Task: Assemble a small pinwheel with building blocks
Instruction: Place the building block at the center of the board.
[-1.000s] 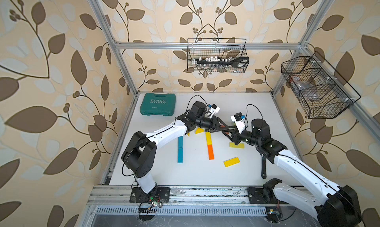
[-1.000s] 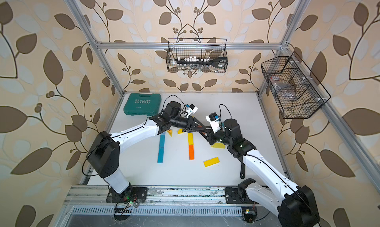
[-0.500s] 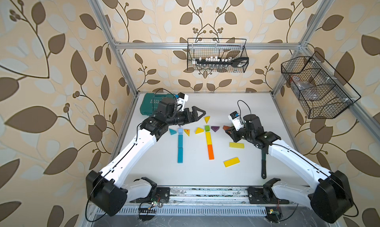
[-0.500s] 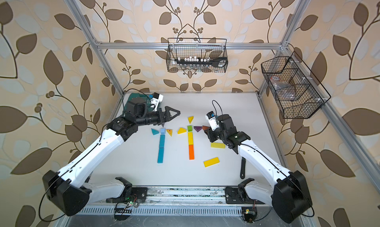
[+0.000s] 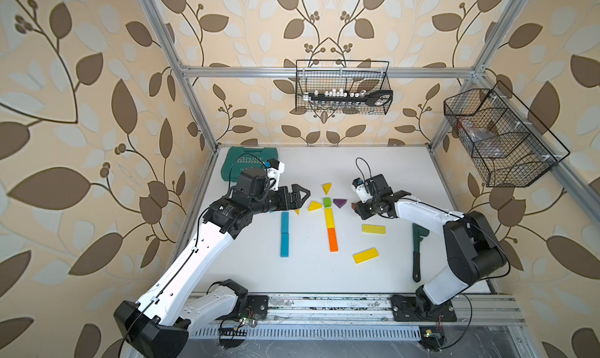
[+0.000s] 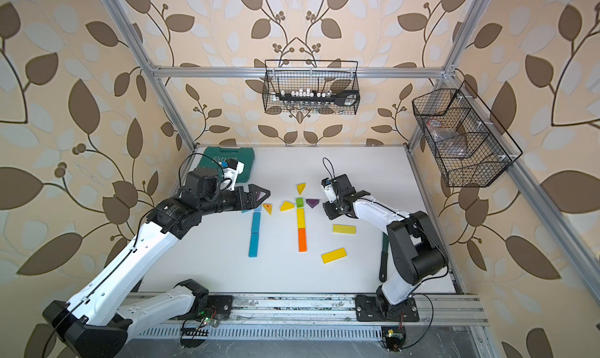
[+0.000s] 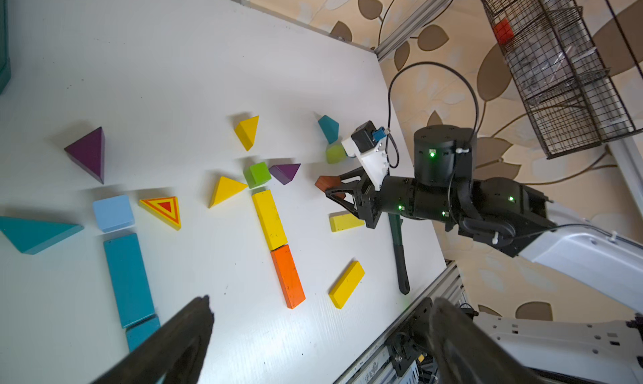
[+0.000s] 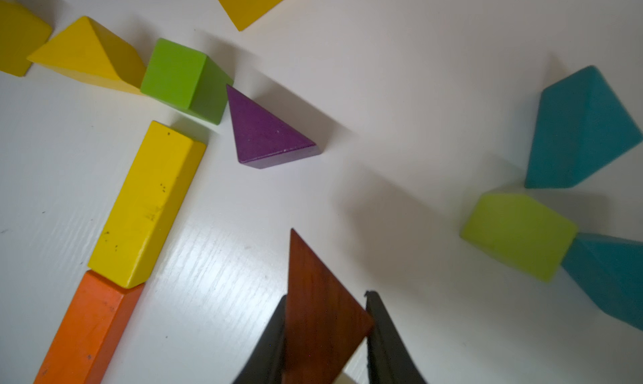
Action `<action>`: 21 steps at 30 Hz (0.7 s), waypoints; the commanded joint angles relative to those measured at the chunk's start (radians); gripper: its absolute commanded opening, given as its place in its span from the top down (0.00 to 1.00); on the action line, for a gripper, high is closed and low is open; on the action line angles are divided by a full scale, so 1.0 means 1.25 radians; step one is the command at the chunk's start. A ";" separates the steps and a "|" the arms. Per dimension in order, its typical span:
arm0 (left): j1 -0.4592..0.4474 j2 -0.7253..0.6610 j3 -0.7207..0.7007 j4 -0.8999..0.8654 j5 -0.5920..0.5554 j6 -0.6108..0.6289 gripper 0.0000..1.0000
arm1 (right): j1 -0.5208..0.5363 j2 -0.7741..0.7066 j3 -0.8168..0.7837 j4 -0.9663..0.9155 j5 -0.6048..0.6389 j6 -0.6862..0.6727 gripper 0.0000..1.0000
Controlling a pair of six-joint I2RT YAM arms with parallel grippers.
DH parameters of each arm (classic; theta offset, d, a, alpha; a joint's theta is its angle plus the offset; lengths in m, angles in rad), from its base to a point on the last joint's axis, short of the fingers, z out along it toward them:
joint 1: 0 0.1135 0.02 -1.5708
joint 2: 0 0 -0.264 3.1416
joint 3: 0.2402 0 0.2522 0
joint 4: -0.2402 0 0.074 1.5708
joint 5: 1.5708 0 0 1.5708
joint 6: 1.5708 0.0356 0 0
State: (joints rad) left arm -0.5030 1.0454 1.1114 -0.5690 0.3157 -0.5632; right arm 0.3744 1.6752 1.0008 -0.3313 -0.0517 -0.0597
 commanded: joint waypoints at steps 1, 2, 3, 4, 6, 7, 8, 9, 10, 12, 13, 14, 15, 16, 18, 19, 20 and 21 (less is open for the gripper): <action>0.006 -0.007 0.003 -0.004 -0.016 0.037 0.01 | -0.015 0.048 0.059 -0.045 0.001 -0.017 0.98; 0.005 -0.007 0.004 -0.005 -0.016 0.040 0.01 | -0.019 0.062 0.072 -0.057 -0.006 -0.016 0.97; 0.007 -0.006 0.004 -0.007 -0.018 0.043 0.01 | -0.020 0.077 0.083 -0.068 0.001 -0.018 0.97; 0.006 -0.007 0.004 -0.010 -0.022 0.045 0.01 | -0.020 0.090 0.092 -0.078 0.006 -0.026 0.96; 0.006 -0.007 0.004 -0.009 -0.025 0.050 0.01 | -0.021 0.116 0.105 -0.090 0.013 -0.037 0.95; 0.007 -0.006 0.004 -0.009 -0.027 0.052 0.01 | -0.021 0.128 0.112 -0.098 0.013 -0.043 0.95; 0.007 -0.006 0.003 -0.009 -0.027 0.054 0.01 | -0.021 0.137 0.116 -0.102 0.012 -0.045 0.94; 0.006 -0.006 0.003 -0.008 -0.029 0.056 0.01 | -0.022 0.145 0.120 -0.108 0.015 -0.047 0.94; 0.007 -0.004 0.003 -0.009 -0.030 0.057 0.01 | -0.021 0.151 0.123 -0.114 0.013 -0.047 0.92; 0.007 -0.005 0.004 -0.011 -0.033 0.060 0.01 | -0.021 0.154 0.124 -0.114 0.011 -0.049 0.89; 0.006 -0.006 0.003 -0.011 -0.034 0.060 0.01 | -0.021 0.156 0.124 -0.117 0.015 -0.049 0.85; 0.007 -0.007 0.003 -0.011 -0.036 0.062 0.01 | -0.021 0.156 0.125 -0.119 0.023 -0.049 0.73; 0.007 -0.008 0.003 -0.012 -0.036 0.065 0.01 | -0.022 0.157 0.125 -0.122 0.039 -0.048 0.56; 0.006 -0.009 0.002 -0.014 -0.037 0.066 0.01 | -0.022 0.158 0.127 -0.126 0.050 -0.047 0.53; 0.007 -0.012 0.005 -0.020 -0.037 0.069 0.01 | -0.023 0.154 0.125 -0.126 0.056 -0.042 0.53; 0.007 -0.013 0.005 -0.022 -0.039 0.070 0.01 | -0.021 0.148 0.124 -0.124 0.052 -0.040 0.53; 0.008 -0.016 0.004 -0.025 -0.042 0.072 0.01 | -0.021 0.140 0.125 -0.125 0.050 -0.039 0.54; 0.008 -0.019 0.004 -0.028 -0.047 0.073 0.01 | -0.020 0.132 0.127 -0.127 0.054 -0.035 0.54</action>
State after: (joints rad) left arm -0.5030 1.0451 1.1114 -0.5854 0.2852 -0.5014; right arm 0.3466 1.8507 1.1446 -0.4606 -0.0067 -0.1093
